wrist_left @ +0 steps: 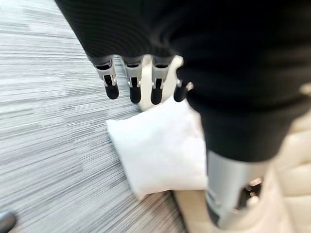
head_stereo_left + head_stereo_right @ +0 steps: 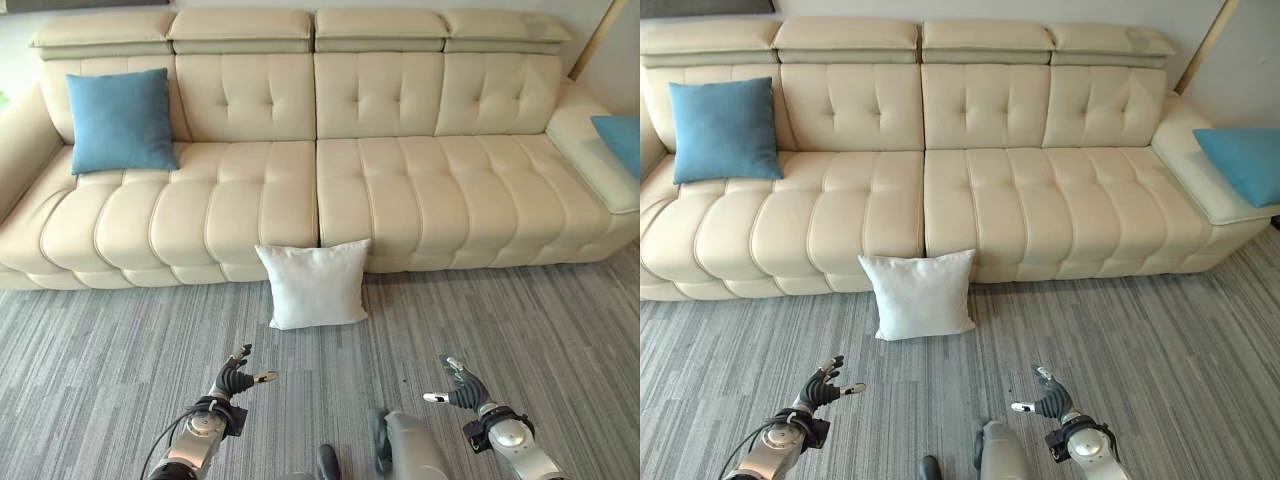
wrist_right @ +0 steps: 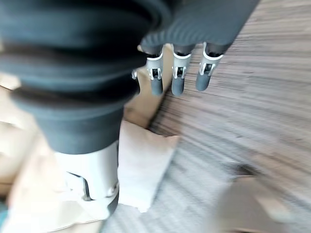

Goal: Pick up all the scattered cushions and arrange them neatly on the sofa.

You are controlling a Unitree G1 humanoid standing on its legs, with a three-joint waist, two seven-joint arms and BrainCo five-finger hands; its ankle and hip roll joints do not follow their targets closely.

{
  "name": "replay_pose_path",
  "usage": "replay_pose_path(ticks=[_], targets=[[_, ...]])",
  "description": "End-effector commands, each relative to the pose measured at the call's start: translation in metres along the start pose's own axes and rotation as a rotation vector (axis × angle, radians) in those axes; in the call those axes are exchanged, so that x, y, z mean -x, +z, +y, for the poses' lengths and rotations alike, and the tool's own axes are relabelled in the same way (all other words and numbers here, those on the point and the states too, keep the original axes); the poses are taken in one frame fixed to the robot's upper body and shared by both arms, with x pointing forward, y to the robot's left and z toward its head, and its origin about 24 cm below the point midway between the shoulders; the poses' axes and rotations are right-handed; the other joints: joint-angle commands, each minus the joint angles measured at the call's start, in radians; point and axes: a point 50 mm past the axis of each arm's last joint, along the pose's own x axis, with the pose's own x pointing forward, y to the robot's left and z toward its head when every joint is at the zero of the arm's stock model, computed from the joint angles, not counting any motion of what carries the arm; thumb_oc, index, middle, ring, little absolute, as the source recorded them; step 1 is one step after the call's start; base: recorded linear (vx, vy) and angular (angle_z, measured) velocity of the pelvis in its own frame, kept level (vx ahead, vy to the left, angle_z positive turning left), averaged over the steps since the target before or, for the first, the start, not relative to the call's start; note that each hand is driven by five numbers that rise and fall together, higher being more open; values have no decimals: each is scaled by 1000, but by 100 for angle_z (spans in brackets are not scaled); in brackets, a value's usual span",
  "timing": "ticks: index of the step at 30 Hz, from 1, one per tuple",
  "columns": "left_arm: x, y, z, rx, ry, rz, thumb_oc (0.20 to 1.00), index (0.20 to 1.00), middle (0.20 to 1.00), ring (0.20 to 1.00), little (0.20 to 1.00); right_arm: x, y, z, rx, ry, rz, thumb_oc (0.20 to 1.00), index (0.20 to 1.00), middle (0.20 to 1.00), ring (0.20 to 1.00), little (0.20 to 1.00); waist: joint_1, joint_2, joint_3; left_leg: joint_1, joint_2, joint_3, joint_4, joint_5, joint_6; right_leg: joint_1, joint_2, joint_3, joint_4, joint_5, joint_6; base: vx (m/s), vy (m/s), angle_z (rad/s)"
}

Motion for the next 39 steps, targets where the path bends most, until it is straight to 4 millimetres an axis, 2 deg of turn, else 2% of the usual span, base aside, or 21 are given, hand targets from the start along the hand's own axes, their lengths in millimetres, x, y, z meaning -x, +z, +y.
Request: replay_pose_path(ticks=[1, 3, 5, 7, 10, 12, 15, 16, 19, 21, 23, 26, 27, 28, 31, 34, 37, 39], targets=[[0, 10, 1, -8, 5, -67, 1000, 1000, 1000, 1000, 1000, -2, 5, -25, 47, -61, -22, 1000, 1000, 1000, 1000, 1000, -14, 1, 11, -32, 76, 31, 97, -40, -98, 207, 7, -26, -54, 93, 35, 210, -104, 53], [2, 6, -3, -11, -12, -55, 1000, 1000, 1000, 1000, 1000, 1, -1, -26, 34, -71, -7, 1000, 1000, 1000, 1000, 1000, -11, -8, -1, -38, 69, 20, 131, -54, -113, 266, 19, -6, -119, 83, 15, 169, -125, 44], [4, 3, -5, -2, -18, -48, 1000, 1000, 1000, 1000, 1000, 3, -3, -31, 17, -91, -2, 1000, 1000, 1000, 1000, 1000, -6, -8, -12, -56, 77, 31, 188, -37, -152, 315, 15, -30, -161, 79, 4, 164, -144, 36], [4, 4, -6, -8, -28, -53, 1000, 1000, 1000, 1000, 1000, 5, -2, -34, 10, -104, -15, 1000, 1000, 1000, 1000, 1000, -8, -15, -8, -105, 106, 52, 312, 1, -198, 341, 12, -38, -169, 70, -15, 115, -131, 32], [3, 7, -6, -11, -31, -61, 1000, 1000, 1000, 1000, 1000, 5, 2, -40, 24, -118, -32, 1000, 1000, 1000, 1000, 1000, -4, -30, 10, -170, 153, 89, 461, 53, -238, 375, 8, -39, -172, 45, -46, 107, -97, 23], [3, 7, -7, -7, -33, -57, 1000, 1000, 1000, 1000, 1000, 5, 0, -40, 28, -115, -17, 1000, 1000, 1000, 1000, 1000, -1, -32, 13, -187, 192, 121, 466, 58, -231, 395, 12, -42, -175, 27, -55, 134, -33, 9], [4, 5, -6, -16, -33, -52, 1000, 1000, 1000, 1000, 1000, 6, -4, -40, 21, -117, -3, 1000, 1000, 1000, 1000, 1000, 3, -36, -2, -187, 210, 136, 364, 8, -195, 414, 8, -34, -188, 13, -45, 182, 53, -9], [4, 4, -5, -22, -32, -54, 1000, 1000, 1000, 1000, 1000, 6, -5, -40, 21, -118, 1, 1000, 1000, 1000, 1000, 1000, 7, -37, -3, -200, 214, 122, 333, -5, -190, 422, 4, -32, -187, 2, -40, 191, 90, -15], [5, 5, -1, -23, -24, -55, 1000, 1000, 1000, 1000, 1000, 6, -5, -38, 23, -116, 1, 1000, 1000, 1000, 1000, 1000, 25, -36, -5, -239, 225, 57, 254, 40, -195, 441, 8, -14, -197, -12, -32, 189, 104, -6], [5, 5, -2, -19, -22, -55, 1000, 1000, 1000, 1000, 1000, 5, -3, -38, 19, -120, -4, 1000, 1000, 1000, 1000, 1000, 33, -31, -3, -258, 216, 29, 245, 53, -197, 456, 4, -1, -194, -20, -24, 210, 170, -16], [6, 2, -2, -20, -27, -44, 1000, 1000, 1000, 1000, 1000, 4, -4, -36, 21, -109, 4, 1000, 1000, 1000, 1000, 1000, 31, -20, -9, -237, 200, 28, 222, 46, -190, 464, -3, 13, -180, -26, -13, 199, 227, -27], [6, 1, -1, -28, -24, -45, 1000, 1000, 1000, 1000, 1000, 1, 0, -32, 25, -96, -5, 1000, 1000, 1000, 1000, 1000, 34, -21, -14, -223, 172, 33, 217, 24, -168, 454, -20, 37, -158, -13, 4, 155, 221, -37], [5, 3, 1, -36, -25, -45, 1000, 1000, 1000, 1000, 1000, -2, 4, -26, 20, -74, -15, 1000, 1000, 1000, 1000, 1000, 37, -20, -15, -213, 153, 46, 214, 4, -149, 433, -37, 50, -118, -3, 23, 160, 275, -53], [3, 7, 6, -42, -10, -56, 1000, 1000, 1000, 1000, 1000, -5, 10, -22, 23, -63, -34, 1000, 1000, 1000, 1000, 1000, 38, -17, -11, -199, 140, 58, 213, -14, -128, 385, -55, 63, -26, 25, 44, 194, 327, -40], [0, 11, 15, -44, 25, -65, 1000, 1000, 1000, 1000, 1000, -9, 19, -17, 29, -41, -61, 1000, 1000, 1000, 1000, 1000, 38, -8, 3, -169, 124, 75, 210, -37, -99, 320, -76, 58, 99, 85, 67, 118, 172, -25], [0, 12, 17, -28, 41, -68, 1000, 1000, 1000, 1000, 1000, -10, 22, -15, 40, -31, -73, 1000, 1000, 1000, 1000, 1000, 37, 7, 11, -136, 112, 76, 199, -52, -85, 270, -97, 25, 157, 100, 58, 142, 90, -17], [0, 9, 17, -17, 47, -60, 1000, 1000, 1000, 1000, 1000, -11, 24, -18, 64, -35, -77, 1000, 1000, 1000, 1000, 1000, 27, 19, 19, -109, 99, 60, 185, -63, -87, 218, -87, 0, 100, 71, 40, 170, -16, -3], [2, 6, 18, -20, 53, -50, 1000, 1000, 1000, 1000, 1000, -10, 23, -21, 75, -46, -77, 1000, 1000, 1000, 1000, 1000, 24, 19, 21, -105, 98, 53, 192, -70, -90, 211, -91, 1, 83, 65, 47, 101, -67, 15]])
